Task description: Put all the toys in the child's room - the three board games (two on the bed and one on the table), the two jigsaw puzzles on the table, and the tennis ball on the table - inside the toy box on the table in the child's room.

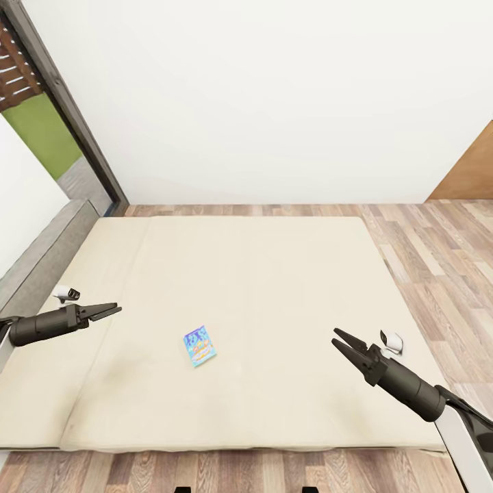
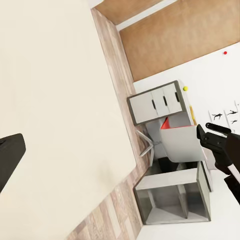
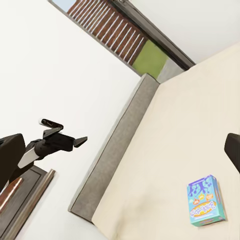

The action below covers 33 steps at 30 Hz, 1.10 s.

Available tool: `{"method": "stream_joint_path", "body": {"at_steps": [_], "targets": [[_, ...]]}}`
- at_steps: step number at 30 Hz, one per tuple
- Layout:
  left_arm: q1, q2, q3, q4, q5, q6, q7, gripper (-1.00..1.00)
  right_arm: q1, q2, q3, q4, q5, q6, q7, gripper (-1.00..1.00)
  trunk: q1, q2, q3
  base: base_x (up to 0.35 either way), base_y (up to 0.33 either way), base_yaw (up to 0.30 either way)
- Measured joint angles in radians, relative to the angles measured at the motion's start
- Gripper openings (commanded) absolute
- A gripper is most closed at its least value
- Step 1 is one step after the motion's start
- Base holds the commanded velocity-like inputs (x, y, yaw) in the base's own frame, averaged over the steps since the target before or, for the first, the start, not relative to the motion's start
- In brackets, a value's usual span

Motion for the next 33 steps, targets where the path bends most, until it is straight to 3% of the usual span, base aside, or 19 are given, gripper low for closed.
{"method": "stream_joint_path", "body": {"at_steps": [33], "targets": [[0.000, 0.000, 0.000, 0.000, 0.000, -0.002, 0.000, 1.00, 0.000, 0.000, 0.000, 0.000, 0.000, 0.000, -0.001, 1.00, 0.000, 0.000, 0.054, 0.000, 0.000, 0.000]]}}
